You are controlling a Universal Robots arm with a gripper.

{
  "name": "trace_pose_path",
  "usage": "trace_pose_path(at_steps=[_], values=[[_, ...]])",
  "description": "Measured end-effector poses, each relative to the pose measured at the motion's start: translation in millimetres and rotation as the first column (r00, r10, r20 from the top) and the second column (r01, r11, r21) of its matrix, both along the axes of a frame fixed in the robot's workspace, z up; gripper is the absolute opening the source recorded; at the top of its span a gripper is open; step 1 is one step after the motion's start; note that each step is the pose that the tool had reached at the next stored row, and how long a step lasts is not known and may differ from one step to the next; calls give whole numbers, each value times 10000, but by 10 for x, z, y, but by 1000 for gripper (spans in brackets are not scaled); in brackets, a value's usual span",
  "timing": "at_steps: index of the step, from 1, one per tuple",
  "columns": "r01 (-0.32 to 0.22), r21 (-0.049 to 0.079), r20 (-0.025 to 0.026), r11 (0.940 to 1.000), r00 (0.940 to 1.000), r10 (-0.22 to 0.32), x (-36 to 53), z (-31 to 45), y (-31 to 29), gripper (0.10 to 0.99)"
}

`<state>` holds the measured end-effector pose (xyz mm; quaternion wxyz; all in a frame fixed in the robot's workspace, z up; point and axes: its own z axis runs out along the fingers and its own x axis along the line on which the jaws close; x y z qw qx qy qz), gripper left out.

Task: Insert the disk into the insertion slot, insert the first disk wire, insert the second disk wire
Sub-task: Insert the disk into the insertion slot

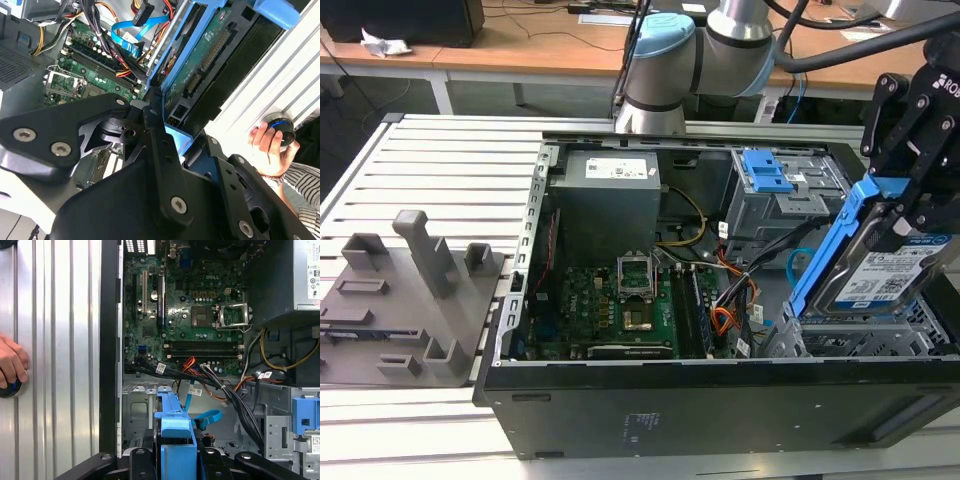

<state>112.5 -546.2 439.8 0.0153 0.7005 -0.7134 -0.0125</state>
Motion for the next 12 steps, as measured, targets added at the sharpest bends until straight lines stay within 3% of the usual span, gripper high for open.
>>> trace_pose_path(at_steps=[3, 12], values=[[-1, -2, -2, 10000, 10000, 1, 1, -55, 0, 365], [-1, 0, -1, 10000, 10000, 1, 2, -127, 0, 365]])
